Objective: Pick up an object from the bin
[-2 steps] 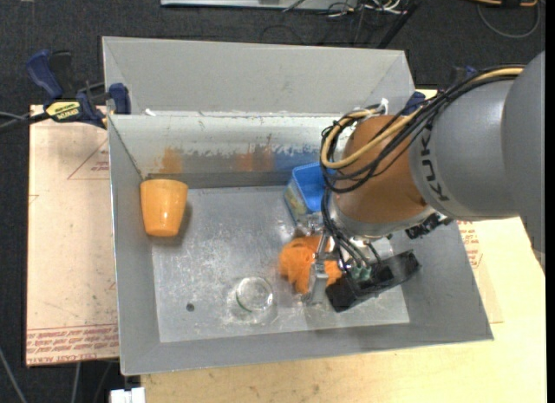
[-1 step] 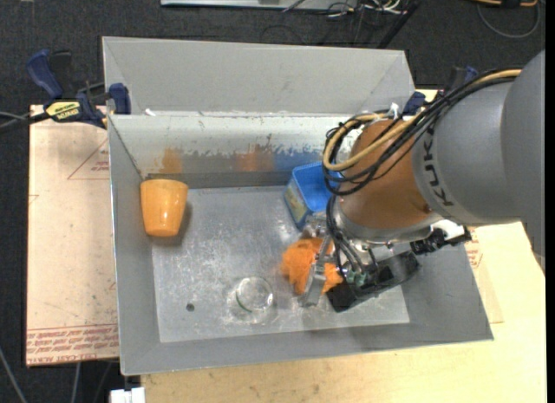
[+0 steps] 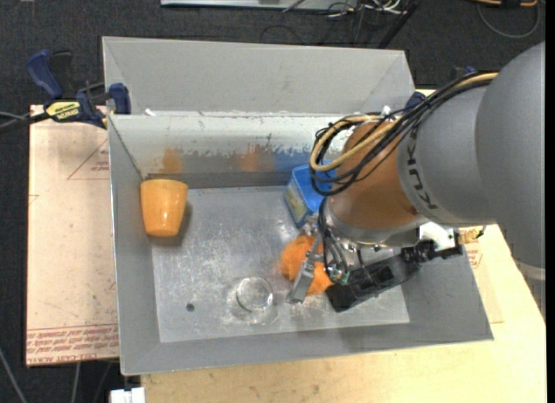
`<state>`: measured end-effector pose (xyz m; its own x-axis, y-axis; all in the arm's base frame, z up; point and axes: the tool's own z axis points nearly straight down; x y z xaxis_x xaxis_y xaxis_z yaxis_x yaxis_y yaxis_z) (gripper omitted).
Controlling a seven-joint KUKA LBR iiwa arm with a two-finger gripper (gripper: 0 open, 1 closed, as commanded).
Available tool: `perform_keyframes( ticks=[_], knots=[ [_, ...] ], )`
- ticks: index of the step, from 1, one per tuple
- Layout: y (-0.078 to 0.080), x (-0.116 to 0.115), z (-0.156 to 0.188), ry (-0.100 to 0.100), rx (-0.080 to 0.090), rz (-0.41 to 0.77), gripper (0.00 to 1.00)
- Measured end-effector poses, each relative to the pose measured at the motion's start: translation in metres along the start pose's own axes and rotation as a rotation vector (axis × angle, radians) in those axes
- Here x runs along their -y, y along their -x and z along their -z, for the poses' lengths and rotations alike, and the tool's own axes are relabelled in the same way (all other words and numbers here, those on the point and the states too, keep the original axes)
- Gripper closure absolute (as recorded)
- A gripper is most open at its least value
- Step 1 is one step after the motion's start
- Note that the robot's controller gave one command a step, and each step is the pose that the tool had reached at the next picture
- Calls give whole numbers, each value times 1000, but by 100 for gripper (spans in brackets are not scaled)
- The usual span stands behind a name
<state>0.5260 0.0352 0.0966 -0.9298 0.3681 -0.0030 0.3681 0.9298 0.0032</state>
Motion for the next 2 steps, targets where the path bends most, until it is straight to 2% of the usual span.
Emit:
perform_keyframes(
  ticks=[1, 2],
  knots=[
    [-8, 0, -25, 6, 8, 564, 100],
    [-8, 1, -25, 6, 8, 564, 100]
  ],
)
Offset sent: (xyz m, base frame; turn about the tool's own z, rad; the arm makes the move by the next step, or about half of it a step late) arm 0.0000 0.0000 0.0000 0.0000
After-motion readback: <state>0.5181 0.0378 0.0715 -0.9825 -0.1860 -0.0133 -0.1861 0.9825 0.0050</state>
